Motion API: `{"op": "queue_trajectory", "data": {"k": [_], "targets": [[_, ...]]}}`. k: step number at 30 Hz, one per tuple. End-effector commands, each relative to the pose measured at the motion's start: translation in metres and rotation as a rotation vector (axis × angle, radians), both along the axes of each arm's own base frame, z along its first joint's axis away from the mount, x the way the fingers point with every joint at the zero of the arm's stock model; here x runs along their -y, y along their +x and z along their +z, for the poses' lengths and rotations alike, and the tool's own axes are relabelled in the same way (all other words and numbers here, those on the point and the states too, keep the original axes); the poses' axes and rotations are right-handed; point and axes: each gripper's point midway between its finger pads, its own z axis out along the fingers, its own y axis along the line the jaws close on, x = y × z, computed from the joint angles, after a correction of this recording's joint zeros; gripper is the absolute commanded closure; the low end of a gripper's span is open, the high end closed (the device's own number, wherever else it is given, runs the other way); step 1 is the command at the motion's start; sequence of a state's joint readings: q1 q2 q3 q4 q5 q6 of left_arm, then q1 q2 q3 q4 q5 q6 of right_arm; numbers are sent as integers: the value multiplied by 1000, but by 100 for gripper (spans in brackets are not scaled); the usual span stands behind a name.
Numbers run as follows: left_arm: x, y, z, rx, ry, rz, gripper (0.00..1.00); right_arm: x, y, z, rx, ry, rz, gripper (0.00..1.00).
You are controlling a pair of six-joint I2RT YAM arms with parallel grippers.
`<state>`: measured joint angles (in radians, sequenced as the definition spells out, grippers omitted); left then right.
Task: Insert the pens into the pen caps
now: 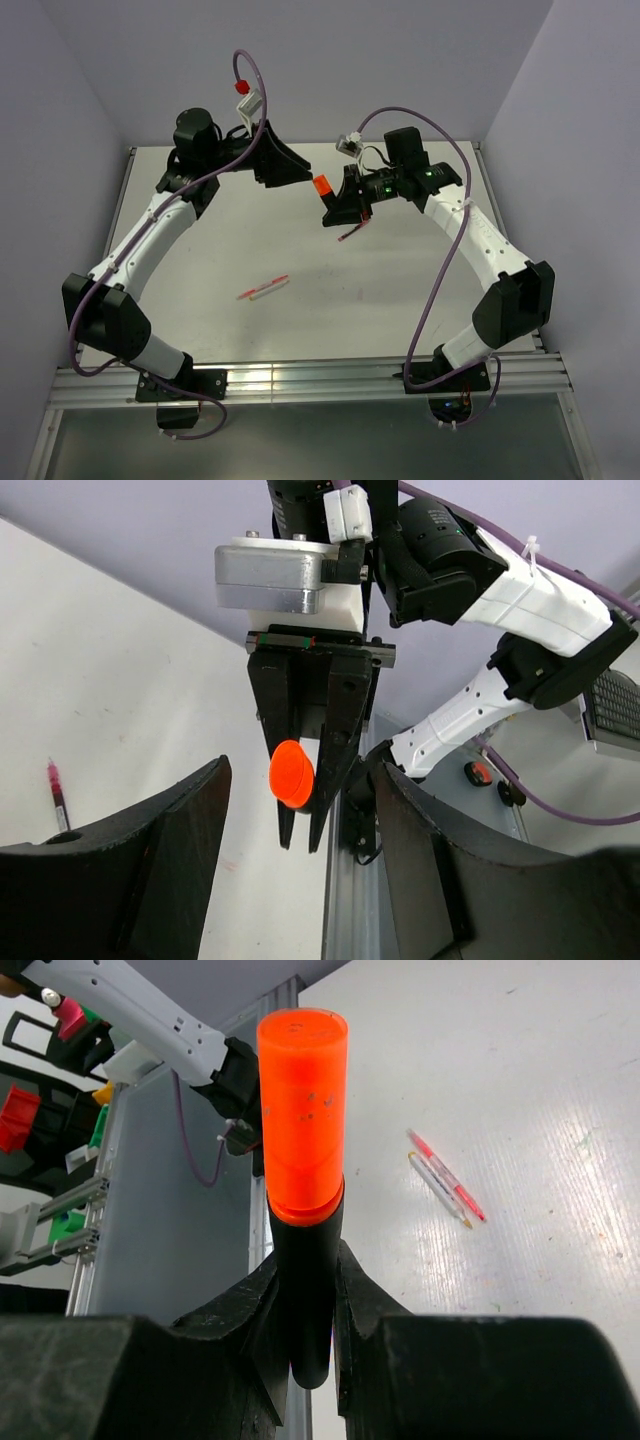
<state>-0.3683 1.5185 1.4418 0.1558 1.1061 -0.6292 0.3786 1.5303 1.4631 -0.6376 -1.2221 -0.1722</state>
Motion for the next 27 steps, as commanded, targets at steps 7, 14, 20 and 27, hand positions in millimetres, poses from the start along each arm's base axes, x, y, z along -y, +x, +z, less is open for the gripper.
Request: {"op": "queue_trajectory", "data": {"k": [7,14,20,27], "targets": [[23,-6,15,4,-45,-9,37,-5,-2,28,77,51,23,100],[34,-1,3,-12,-13,36,43,-4,-5,30,87,55,26,100],[35,1,0,-18,-14,39,57,-4,-3,28,86,49,17,100],[35,-8,2,-28,-42,-6,62,-5,0,27,82,47,17,100]]}}
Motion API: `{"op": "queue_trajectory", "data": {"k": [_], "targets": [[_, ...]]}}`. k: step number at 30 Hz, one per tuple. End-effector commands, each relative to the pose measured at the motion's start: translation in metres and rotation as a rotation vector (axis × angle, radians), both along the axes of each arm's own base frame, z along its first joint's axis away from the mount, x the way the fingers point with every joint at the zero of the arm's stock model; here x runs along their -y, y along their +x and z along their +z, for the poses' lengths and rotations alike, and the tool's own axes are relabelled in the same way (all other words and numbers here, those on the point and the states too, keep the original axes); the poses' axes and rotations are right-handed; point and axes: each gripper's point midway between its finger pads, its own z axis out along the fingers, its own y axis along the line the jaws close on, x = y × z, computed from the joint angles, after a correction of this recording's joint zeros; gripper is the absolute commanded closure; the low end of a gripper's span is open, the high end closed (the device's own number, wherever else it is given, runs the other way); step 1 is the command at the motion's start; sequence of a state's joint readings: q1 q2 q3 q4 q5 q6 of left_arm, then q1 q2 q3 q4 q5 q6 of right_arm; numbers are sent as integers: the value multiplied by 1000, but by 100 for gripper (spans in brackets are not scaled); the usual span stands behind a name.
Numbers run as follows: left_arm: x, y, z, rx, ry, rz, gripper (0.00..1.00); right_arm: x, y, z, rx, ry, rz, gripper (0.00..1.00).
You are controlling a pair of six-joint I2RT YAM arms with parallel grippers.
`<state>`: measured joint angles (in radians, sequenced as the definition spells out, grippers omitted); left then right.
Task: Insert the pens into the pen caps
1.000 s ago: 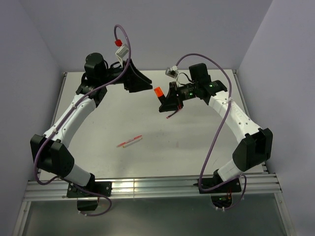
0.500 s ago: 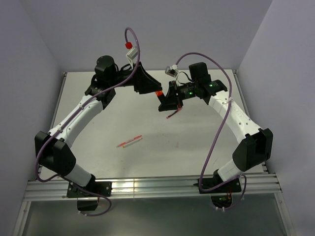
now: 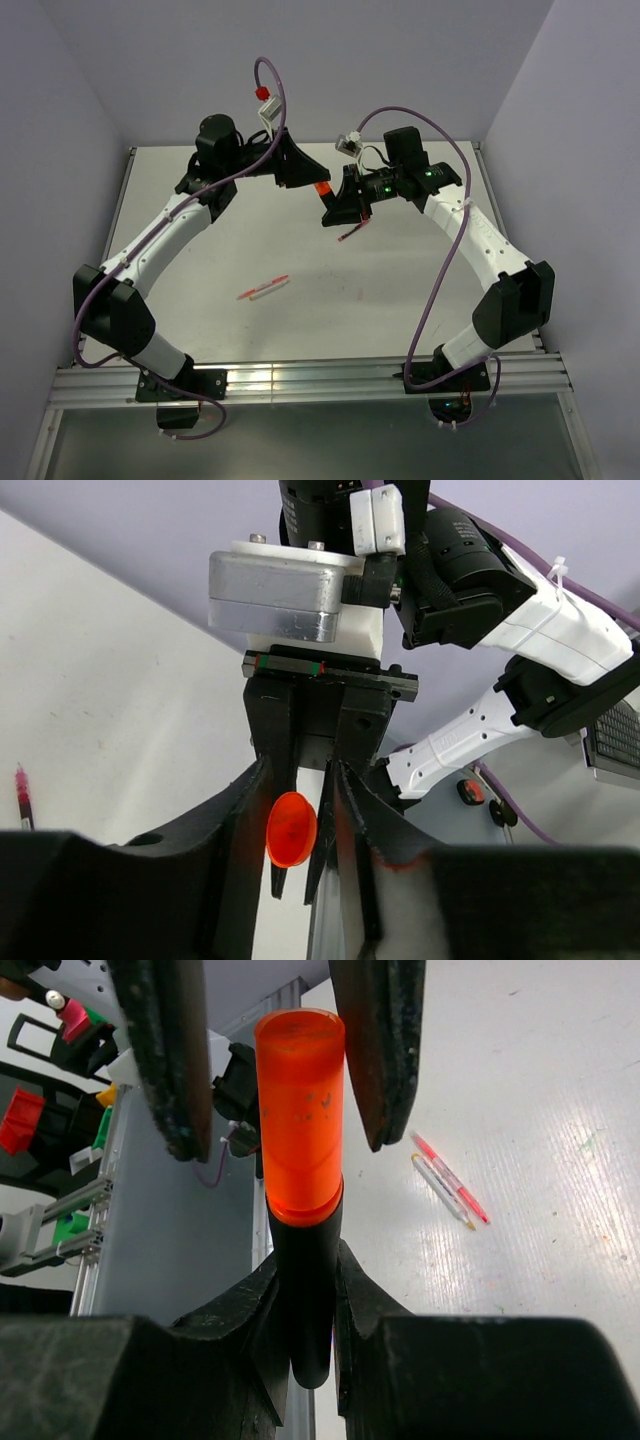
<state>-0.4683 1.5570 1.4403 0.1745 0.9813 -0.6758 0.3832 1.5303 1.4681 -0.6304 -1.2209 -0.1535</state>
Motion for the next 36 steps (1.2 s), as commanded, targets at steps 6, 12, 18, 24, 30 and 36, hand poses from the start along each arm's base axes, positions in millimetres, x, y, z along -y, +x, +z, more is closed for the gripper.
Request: {"op": "queue_trajectory", "data": {"k": [6,12,18,24,30,36], "targets": [[0,-15,6,10,-62,-79,86,-5,4,33,106,59,21,100],[0,-33,-3,-12,-73,-182,100,-9,5,52,141,102,62,100],[3,-49,-24,-45,-53,-257,99,-11,4,69,198,151,113,100],[3,-70,-32,-4,-62,-361,100,-13,0,79,195,197,178,100],[2,-88,-50,-60,-35,-470,100,-14,0,80,200,204,188,100],[11,-70,-89,-169,97,-367,100,-20,16,69,272,117,69,100]]}}
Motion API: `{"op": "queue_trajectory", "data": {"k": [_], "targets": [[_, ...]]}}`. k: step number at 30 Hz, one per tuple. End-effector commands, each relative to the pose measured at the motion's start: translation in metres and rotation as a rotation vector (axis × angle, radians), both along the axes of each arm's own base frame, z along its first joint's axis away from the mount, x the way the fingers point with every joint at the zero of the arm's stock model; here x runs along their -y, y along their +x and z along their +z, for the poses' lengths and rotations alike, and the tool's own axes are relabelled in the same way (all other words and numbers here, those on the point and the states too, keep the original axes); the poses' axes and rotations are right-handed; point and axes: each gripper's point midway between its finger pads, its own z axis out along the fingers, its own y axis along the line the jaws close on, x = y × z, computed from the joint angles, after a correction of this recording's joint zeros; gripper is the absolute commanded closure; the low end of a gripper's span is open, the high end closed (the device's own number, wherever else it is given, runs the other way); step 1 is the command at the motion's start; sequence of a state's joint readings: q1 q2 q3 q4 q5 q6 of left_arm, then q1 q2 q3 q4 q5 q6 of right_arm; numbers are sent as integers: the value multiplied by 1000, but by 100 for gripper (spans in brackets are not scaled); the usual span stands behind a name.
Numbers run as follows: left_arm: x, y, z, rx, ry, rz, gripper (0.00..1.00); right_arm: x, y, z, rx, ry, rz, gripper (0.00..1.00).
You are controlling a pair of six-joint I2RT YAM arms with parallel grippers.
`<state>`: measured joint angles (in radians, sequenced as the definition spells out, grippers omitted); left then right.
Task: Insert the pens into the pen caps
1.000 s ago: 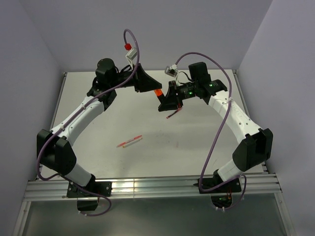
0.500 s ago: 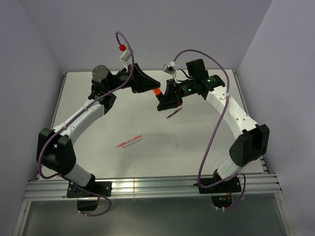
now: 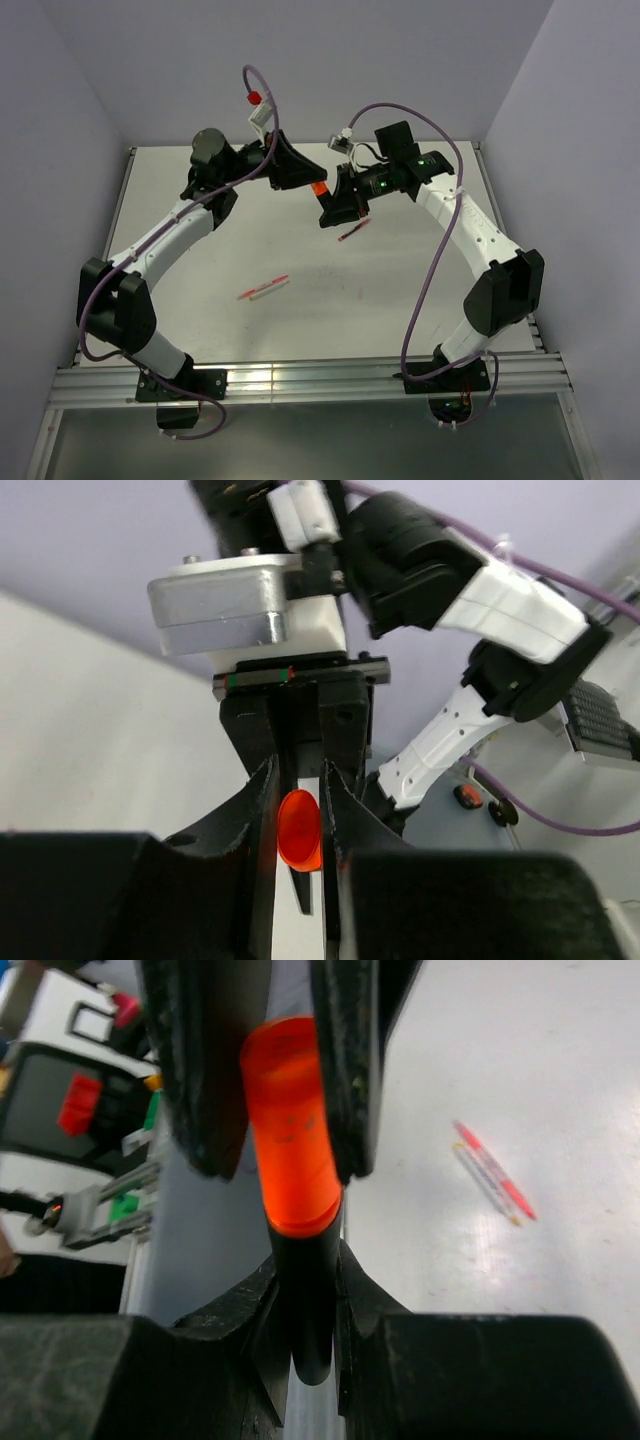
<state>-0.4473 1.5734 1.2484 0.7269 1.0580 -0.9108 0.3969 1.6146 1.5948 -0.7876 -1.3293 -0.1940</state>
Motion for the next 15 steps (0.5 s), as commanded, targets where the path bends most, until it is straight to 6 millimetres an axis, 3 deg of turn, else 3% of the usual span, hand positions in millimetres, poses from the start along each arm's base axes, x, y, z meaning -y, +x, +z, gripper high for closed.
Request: {"op": "queue_trajectory", "data": {"k": [1,4,6,7,15], "targets": [[19,-51,-82,-201,311,-243,100,-15,29,55,380,89,-61,100],[26,-47,-90,-206,334,-166,100,-23,45,65,382,72,-172,100],[28,-47,-76,-225,278,-159,100,-24,50,69,352,73,-210,100],[27,-51,-81,-246,271,-171,100,-25,54,73,375,82,-228,100],[20,-78,-70,-235,205,-329,100,-24,37,82,407,139,-138,100]]}}
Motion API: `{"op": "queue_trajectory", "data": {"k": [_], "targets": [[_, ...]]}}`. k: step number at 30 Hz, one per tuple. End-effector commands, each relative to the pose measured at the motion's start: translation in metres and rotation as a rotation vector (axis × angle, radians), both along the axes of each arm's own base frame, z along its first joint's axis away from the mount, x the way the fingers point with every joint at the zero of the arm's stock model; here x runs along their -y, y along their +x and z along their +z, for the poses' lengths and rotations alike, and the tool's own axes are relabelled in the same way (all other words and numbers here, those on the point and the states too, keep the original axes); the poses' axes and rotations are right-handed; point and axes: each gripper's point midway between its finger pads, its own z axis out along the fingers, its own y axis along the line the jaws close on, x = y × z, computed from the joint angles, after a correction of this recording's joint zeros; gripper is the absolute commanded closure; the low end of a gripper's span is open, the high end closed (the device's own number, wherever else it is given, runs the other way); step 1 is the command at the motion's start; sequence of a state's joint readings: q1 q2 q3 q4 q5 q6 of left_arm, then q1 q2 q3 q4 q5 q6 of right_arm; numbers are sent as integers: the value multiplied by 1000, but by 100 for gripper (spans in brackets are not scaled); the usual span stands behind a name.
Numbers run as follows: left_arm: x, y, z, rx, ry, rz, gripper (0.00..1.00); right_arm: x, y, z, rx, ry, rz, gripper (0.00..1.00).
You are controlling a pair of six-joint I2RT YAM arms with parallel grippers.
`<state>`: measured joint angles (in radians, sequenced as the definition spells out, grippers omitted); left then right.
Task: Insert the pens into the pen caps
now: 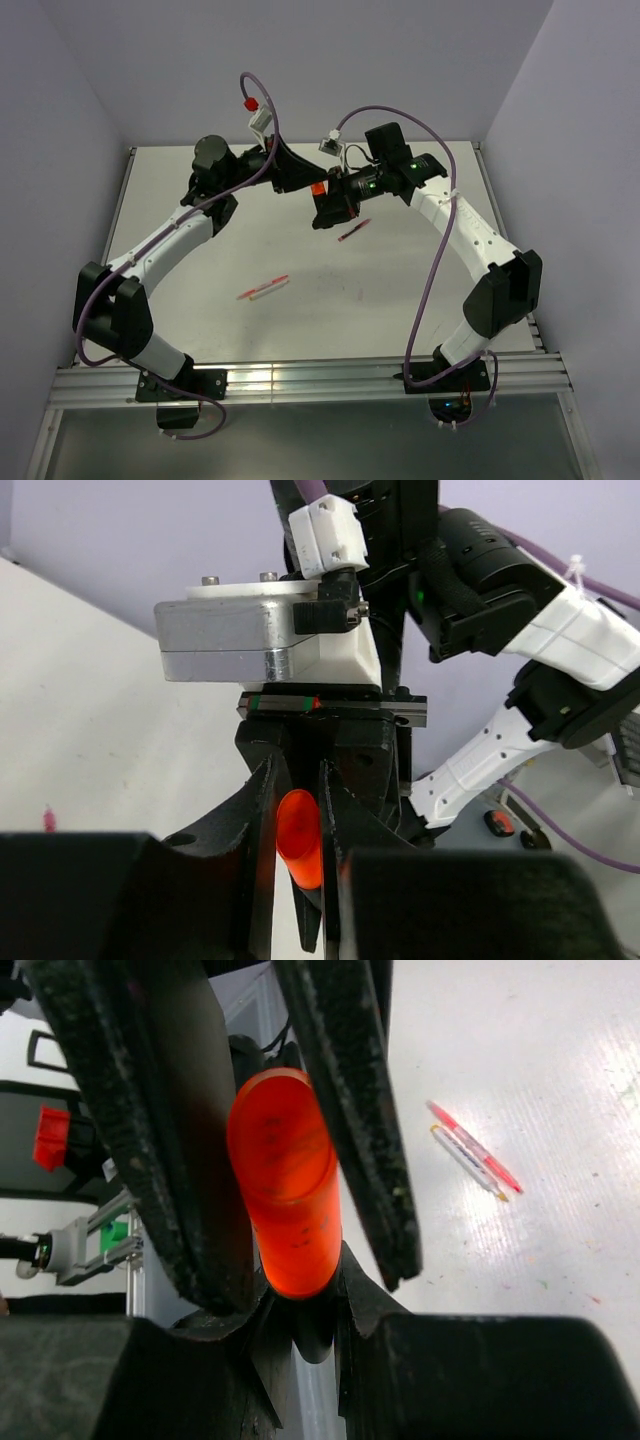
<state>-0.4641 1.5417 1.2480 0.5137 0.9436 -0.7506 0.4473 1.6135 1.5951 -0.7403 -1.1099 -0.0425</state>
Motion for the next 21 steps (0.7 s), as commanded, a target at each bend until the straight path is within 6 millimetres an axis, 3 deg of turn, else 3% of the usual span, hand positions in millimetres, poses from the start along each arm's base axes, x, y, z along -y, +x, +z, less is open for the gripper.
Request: {"op": "queue_trajectory", "data": {"k": [1,6,21], "targets": [[13,-99,-58,-250,129,-476,100,-9,22,102,466,258,38,100],[5,-115,-57,-264,108,-545,100,-2,18,102,511,287,95,100],[-6,-134,-71,-288,166,-613,100,3,4,114,644,339,183,100]]}}
